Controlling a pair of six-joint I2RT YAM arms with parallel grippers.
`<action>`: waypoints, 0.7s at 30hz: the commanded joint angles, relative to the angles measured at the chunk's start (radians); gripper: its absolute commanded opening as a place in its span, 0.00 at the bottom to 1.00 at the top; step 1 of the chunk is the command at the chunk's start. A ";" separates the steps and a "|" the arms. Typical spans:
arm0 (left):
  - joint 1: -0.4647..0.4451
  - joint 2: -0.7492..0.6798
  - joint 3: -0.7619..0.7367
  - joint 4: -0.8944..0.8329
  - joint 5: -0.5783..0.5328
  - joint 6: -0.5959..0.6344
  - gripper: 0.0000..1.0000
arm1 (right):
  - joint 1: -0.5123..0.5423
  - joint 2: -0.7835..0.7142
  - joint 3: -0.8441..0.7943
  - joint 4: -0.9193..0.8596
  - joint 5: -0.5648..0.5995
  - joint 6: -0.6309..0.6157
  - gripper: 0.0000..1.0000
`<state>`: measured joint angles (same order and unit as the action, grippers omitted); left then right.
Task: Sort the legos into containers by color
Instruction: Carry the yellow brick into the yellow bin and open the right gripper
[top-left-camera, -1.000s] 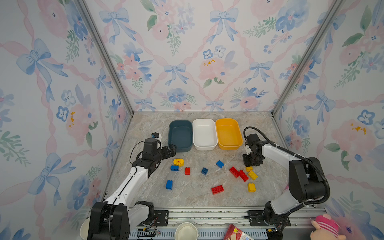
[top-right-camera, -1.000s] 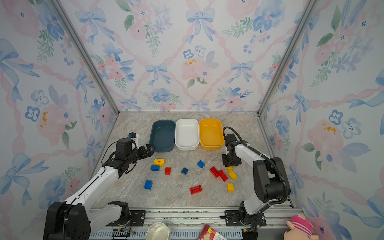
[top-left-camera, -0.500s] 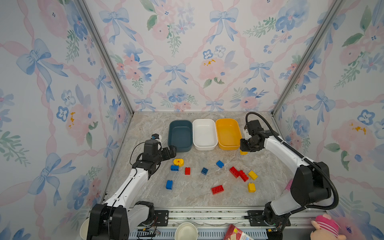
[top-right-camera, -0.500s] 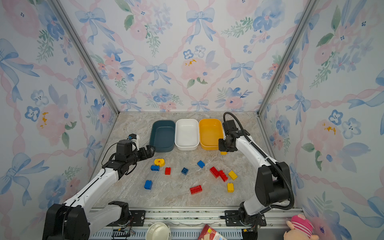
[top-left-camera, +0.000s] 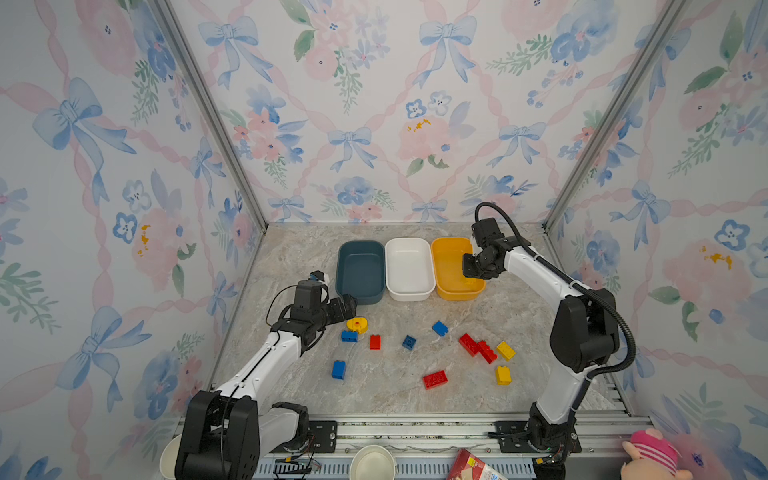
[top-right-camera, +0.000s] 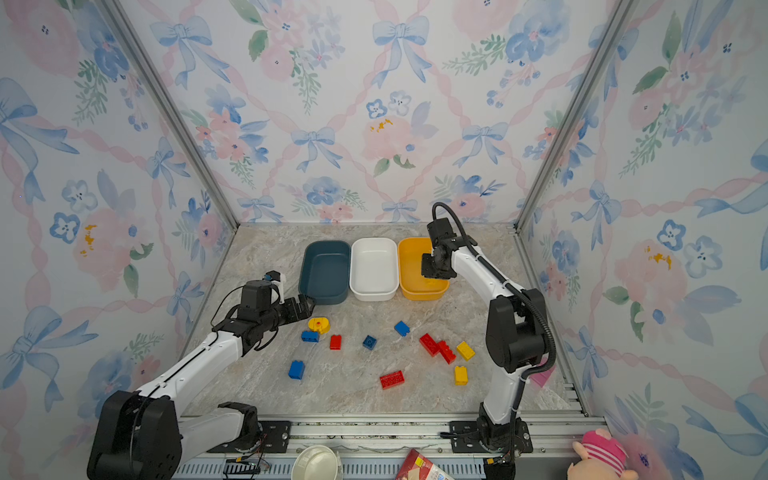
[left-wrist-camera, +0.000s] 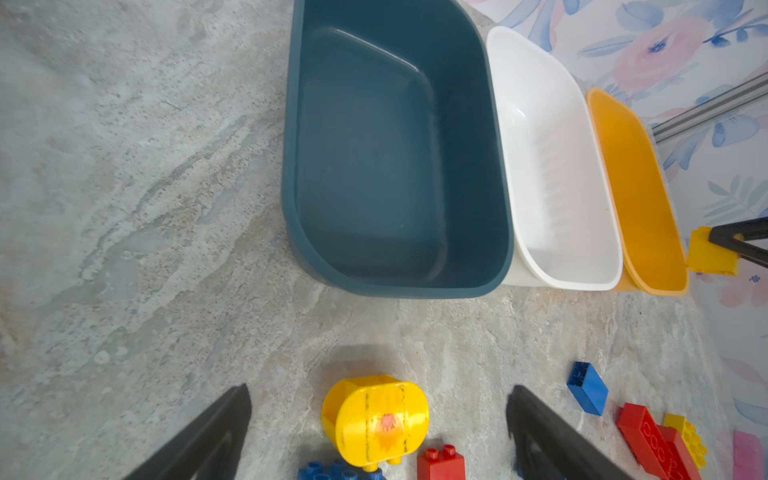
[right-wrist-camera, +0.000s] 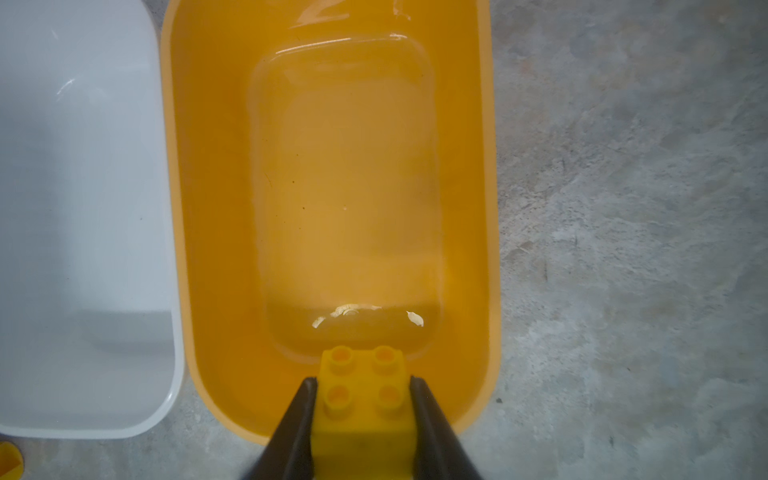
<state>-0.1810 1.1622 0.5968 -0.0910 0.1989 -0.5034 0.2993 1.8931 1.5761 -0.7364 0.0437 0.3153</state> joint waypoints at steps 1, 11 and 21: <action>-0.016 0.007 -0.026 -0.008 -0.004 -0.018 0.98 | 0.017 0.046 0.045 -0.004 0.018 0.016 0.21; -0.043 0.008 -0.031 -0.034 -0.030 -0.032 0.98 | 0.021 0.107 0.079 -0.040 0.019 -0.003 0.44; -0.052 0.026 -0.012 -0.035 -0.036 -0.034 0.98 | 0.023 0.046 0.053 -0.061 0.016 -0.026 0.57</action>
<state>-0.2272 1.1763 0.5716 -0.1112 0.1726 -0.5289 0.3115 1.9881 1.6295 -0.7582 0.0502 0.3031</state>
